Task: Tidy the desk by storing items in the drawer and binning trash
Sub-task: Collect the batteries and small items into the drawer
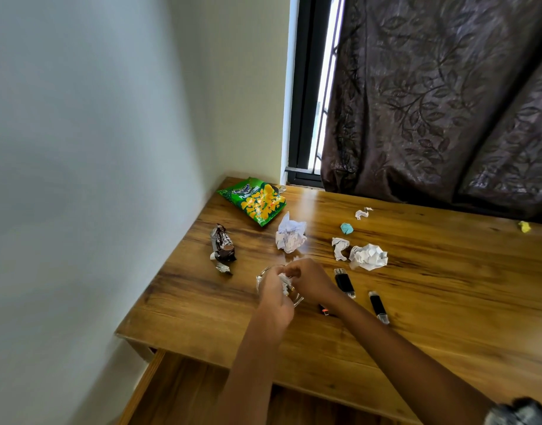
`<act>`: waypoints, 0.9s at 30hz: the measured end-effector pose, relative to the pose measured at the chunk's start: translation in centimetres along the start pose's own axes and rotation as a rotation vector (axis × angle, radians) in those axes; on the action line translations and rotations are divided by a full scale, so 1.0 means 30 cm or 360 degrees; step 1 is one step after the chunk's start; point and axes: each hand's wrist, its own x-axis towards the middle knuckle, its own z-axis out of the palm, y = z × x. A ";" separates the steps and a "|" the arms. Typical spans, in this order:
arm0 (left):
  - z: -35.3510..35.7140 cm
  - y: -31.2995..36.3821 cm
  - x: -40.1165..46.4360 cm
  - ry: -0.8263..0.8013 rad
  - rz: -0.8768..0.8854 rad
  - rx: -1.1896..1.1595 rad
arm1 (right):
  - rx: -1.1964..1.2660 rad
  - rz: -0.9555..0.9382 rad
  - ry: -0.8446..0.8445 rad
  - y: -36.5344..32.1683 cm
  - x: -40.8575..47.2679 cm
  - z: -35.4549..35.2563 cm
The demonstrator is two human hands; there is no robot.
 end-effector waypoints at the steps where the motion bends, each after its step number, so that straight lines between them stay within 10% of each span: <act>1: -0.001 -0.004 0.006 0.0004 0.0020 -0.0019 | 0.0012 -0.0001 -0.0006 0.003 0.002 0.000; 13: -0.088 -0.043 -0.106 0.0071 0.0235 0.0175 | 0.0117 0.0050 0.0194 0.043 0.012 0.006; 19: -0.142 -0.089 -0.158 0.0205 0.0805 0.0655 | -0.0067 -0.0022 0.0198 0.044 0.004 0.016; 23: -0.219 -0.098 -0.072 0.0326 0.1403 0.1509 | -0.0413 -0.0228 0.0151 0.036 0.011 0.033; 27: -0.266 -0.108 0.006 0.0287 0.1430 0.2246 | -0.0805 -0.0327 -0.0187 0.032 0.017 0.052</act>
